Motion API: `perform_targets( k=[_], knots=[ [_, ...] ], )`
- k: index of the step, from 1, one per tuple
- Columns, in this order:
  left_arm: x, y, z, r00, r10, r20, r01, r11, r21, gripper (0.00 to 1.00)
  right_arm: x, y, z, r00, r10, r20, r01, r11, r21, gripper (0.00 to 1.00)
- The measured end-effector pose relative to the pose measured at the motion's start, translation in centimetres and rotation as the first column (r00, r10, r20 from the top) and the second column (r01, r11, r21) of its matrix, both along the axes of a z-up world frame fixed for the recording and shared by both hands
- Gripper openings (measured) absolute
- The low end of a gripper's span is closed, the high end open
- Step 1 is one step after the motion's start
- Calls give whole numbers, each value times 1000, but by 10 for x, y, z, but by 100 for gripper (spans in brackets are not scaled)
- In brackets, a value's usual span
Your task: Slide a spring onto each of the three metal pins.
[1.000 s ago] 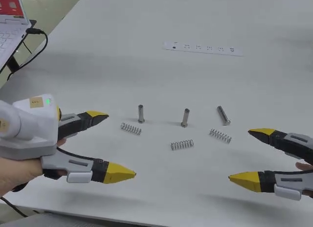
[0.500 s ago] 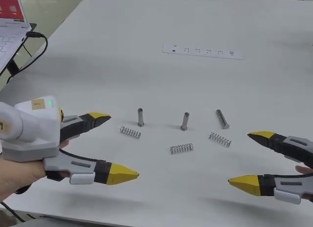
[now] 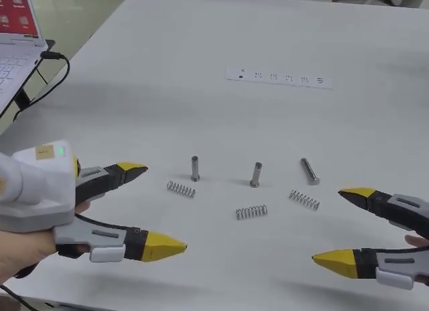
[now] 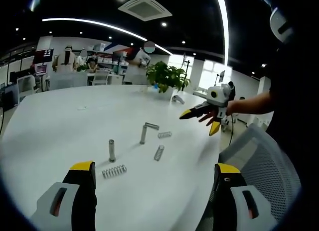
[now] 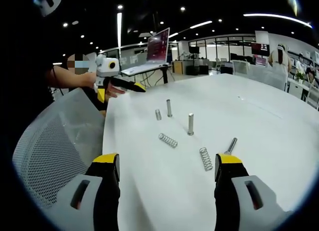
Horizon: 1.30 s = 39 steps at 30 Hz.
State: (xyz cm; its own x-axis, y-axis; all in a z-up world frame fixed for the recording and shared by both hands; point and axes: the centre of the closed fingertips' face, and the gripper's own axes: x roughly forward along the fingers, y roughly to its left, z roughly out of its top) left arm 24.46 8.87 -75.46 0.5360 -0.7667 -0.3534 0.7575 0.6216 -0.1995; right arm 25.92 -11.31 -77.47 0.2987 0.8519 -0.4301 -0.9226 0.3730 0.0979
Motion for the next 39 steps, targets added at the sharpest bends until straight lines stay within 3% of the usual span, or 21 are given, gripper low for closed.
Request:
perform_targets(
  k=[21,39],
  knots=[
    [-2,2,-1,1000,-13,2,13,999,29,95,1,-7,2,1000,-14,18,14,1000,-12,77],
    [-1,1,-1,1000,-19,-1,19,999,26,95,1,-9,-3,1000,-12,6,12,1000,-27,76]
  ],
)
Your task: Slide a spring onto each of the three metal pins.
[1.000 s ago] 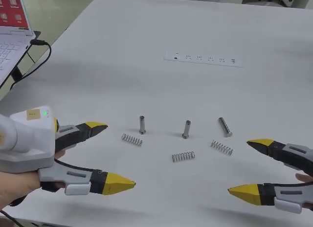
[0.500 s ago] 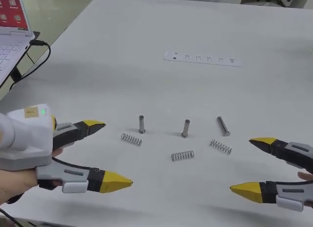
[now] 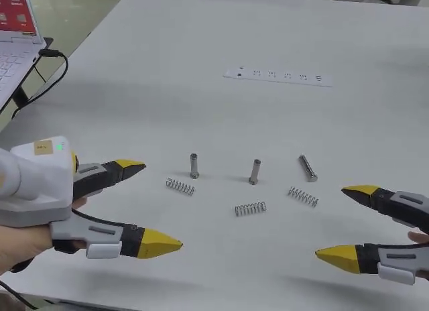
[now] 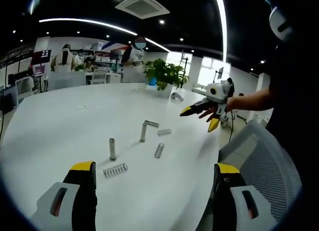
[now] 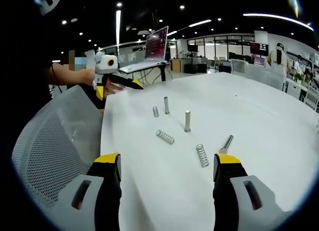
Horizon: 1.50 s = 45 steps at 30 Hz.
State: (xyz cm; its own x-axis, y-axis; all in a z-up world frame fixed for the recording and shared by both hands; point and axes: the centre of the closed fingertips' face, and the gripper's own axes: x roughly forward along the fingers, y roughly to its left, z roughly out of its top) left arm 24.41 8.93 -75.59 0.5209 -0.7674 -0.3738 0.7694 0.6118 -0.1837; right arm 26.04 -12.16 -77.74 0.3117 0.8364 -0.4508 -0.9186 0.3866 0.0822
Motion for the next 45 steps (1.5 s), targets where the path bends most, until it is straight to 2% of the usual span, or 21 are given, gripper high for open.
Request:
perform_targets(
  k=[16,20,22,23,28,36,45],
  knots=[
    [6,5,-2,1000,2,0,-2,1000,4,94,18,2,-1,999,-35,-27,34,999,-27,76],
    [6,5,-2,1000,1,0,-1,1000,2,94,22,2,-2,998,-47,-48,46,999,-30,75],
    [6,5,-2,1000,0,0,0,1000,2,94,26,0,-7,995,-68,-69,63,996,-68,72],
    [6,5,-3,1000,0,-1,1,1000,3,94,31,-2,-9,995,-78,-65,72,993,-92,71],
    [5,5,-4,1000,-1,-7,1,1000,0,94,44,-1,-9,995,-86,-53,78,988,-137,67],
    [6,6,-4,1000,0,-8,0,1000,2,94,59,3,-5,993,-92,-67,82,987,-141,62],
    [8,6,-4,1000,-5,-6,5,1000,3,93,81,2,-10,987,-129,-95,108,974,-197,55]
  ],
)
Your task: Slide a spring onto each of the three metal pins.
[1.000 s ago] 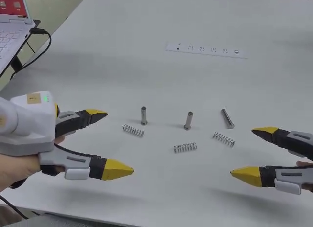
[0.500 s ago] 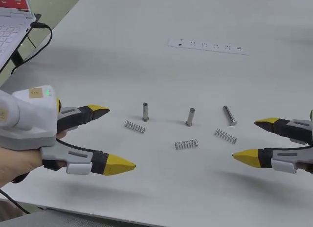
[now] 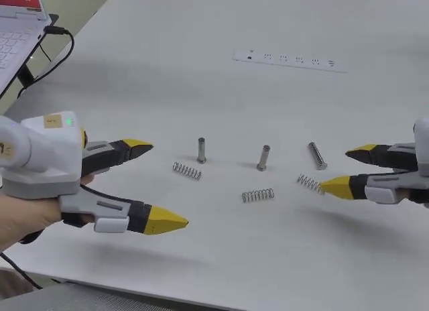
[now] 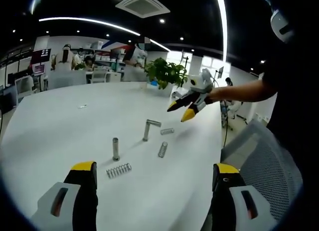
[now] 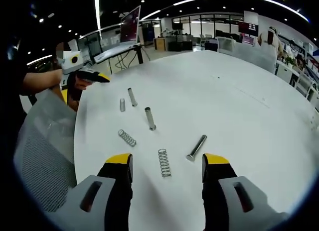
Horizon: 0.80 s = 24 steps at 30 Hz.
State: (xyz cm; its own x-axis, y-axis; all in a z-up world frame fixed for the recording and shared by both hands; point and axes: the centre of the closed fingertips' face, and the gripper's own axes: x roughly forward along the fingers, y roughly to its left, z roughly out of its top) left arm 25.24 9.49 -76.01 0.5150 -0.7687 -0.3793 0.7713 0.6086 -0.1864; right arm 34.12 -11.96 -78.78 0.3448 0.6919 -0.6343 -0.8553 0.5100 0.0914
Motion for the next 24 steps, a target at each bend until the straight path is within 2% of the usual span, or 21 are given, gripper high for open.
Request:
perform_targets(
  k=[7,12,16,20,22,23,24],
  knots=[
    [-1,-1,-1,1000,2,0,-2,1000,2,93,32,1,-1,996,-82,-38,82,997,-13,48],
    [-1,1,0,1000,10,0,-10,1000,0,93,46,5,-6,993,-104,-51,102,994,-47,39],
    [-1,1,0,1000,8,-2,-8,1000,0,93,56,10,-8,988,-133,-82,130,991,-39,36],
    [-1,2,1,1000,7,-2,-7,1000,1,93,65,6,-16,983,-158,-94,152,986,-73,30],
    [-1,1,1,1000,6,-2,-6,1000,-1,93,66,5,-22,972,-186,-143,177,982,-72,29],
    [-1,1,1,1000,4,-2,-4,1000,-1,93,66,5,-25,959,-218,-180,209,976,-63,27],
    [-1,1,1,1000,4,-3,-4,1000,-1,93,70,5,-24,958,-222,-182,216,975,-52,26]
  ],
)
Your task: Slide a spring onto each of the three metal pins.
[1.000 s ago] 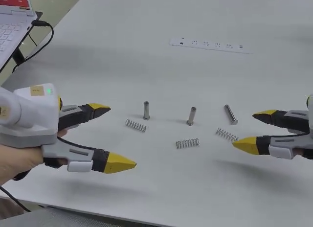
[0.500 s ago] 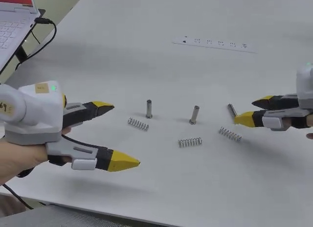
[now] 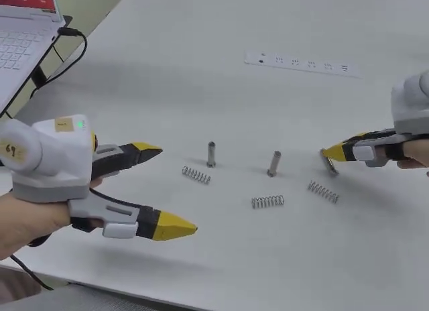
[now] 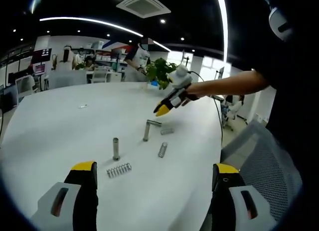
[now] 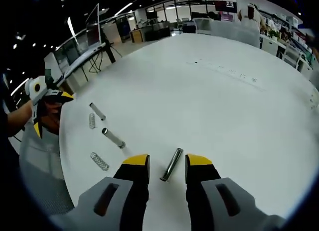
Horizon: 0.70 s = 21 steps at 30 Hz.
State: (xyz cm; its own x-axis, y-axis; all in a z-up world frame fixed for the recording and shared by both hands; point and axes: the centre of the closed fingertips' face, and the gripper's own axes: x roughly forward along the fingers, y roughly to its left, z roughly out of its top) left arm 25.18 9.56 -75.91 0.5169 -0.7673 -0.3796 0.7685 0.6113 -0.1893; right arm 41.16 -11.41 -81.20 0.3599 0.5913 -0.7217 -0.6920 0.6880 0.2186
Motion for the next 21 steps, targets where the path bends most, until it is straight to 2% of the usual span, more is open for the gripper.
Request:
perform_targets(
  k=[4,7,15,19,21],
  knots=[
    [1,-1,0,1000,0,1,0,1000,-4,93,8,0,-4,999,-26,-24,26,1000,-3,21],
    [0,-1,1,1000,-2,2,2,1000,-6,93,10,-1,-12,999,-26,-41,24,998,-50,21],
    [-1,4,-2,1000,9,-6,-9,1000,-7,92,12,-1,-32,994,-55,-95,43,992,-121,17],
    [-2,7,-5,1000,17,-11,-17,1000,-11,92,11,1,-36,993,-57,-100,43,990,-133,15],
    [-2,7,-5,1000,20,-15,-20,1000,-17,92,12,2,-36,995,-50,-84,38,989,-144,12]
  ],
)
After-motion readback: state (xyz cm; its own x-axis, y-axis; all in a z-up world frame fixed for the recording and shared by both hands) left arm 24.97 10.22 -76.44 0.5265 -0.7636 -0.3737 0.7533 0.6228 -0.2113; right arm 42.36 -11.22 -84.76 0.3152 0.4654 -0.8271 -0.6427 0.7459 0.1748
